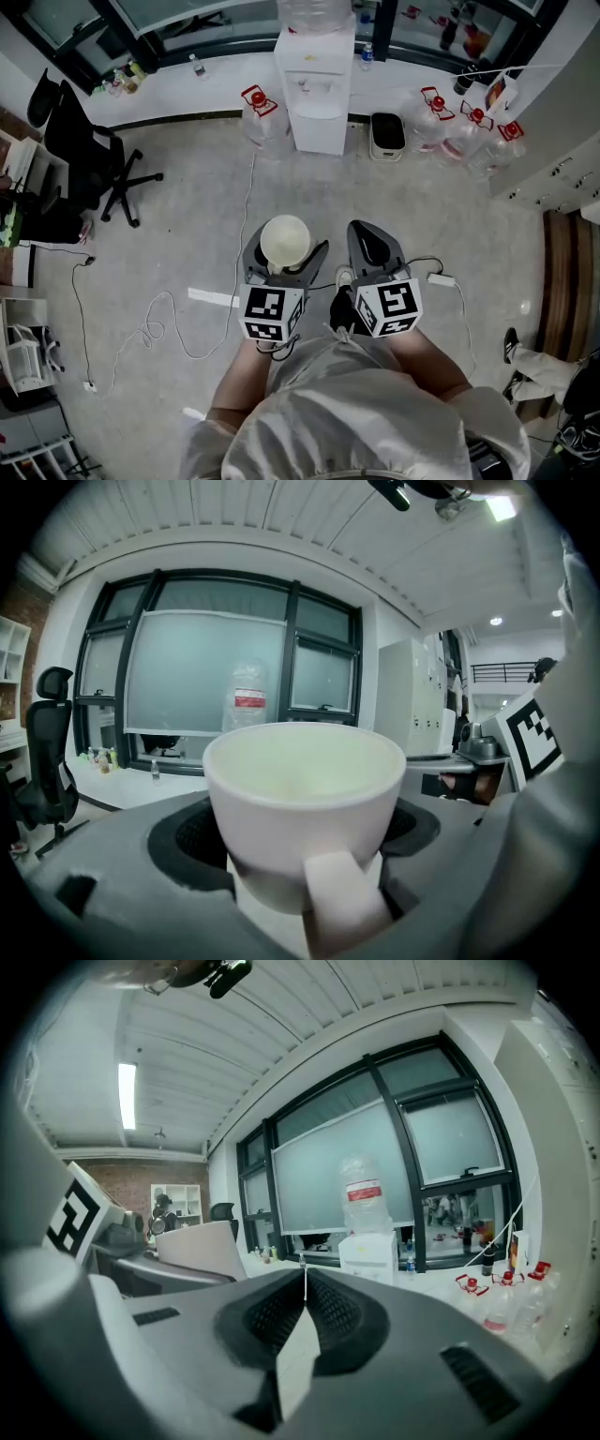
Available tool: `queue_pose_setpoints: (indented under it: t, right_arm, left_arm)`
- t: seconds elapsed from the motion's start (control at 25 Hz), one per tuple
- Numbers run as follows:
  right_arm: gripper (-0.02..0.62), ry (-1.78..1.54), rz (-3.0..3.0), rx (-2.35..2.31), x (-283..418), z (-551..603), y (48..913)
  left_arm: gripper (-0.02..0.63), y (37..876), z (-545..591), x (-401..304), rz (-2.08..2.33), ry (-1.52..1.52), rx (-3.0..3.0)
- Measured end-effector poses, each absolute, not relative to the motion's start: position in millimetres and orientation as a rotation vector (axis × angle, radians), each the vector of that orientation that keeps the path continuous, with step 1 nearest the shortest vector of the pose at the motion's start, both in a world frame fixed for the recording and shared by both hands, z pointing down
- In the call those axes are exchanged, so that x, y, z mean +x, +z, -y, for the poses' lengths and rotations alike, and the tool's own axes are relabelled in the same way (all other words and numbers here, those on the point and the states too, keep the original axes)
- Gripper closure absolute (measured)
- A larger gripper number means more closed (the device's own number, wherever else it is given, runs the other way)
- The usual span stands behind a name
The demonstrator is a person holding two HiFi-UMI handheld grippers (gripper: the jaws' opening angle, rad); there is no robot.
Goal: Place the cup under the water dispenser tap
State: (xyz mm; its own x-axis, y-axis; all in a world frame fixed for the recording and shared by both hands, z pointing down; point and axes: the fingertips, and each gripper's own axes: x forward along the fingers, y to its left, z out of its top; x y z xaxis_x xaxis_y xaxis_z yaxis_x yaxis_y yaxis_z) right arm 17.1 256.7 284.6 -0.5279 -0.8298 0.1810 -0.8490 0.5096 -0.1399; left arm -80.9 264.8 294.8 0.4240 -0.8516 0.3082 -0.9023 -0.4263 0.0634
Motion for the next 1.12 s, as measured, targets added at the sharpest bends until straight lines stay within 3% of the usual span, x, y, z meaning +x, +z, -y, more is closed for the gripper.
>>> queue_pose_setpoints:
  t: [0.52, 1.12]
  right_arm:
    - [0.566, 0.4, 2.625, 1.398, 55, -85, 314]
    - [0.566, 0.558, 2.445, 1.523, 30, 78, 372]
  left_arm:
    - [0.153, 326, -85, -42, 1.546, 0.362, 2.45]
    - [0.153, 404, 100, -63, 1.348, 0.43, 2.511]
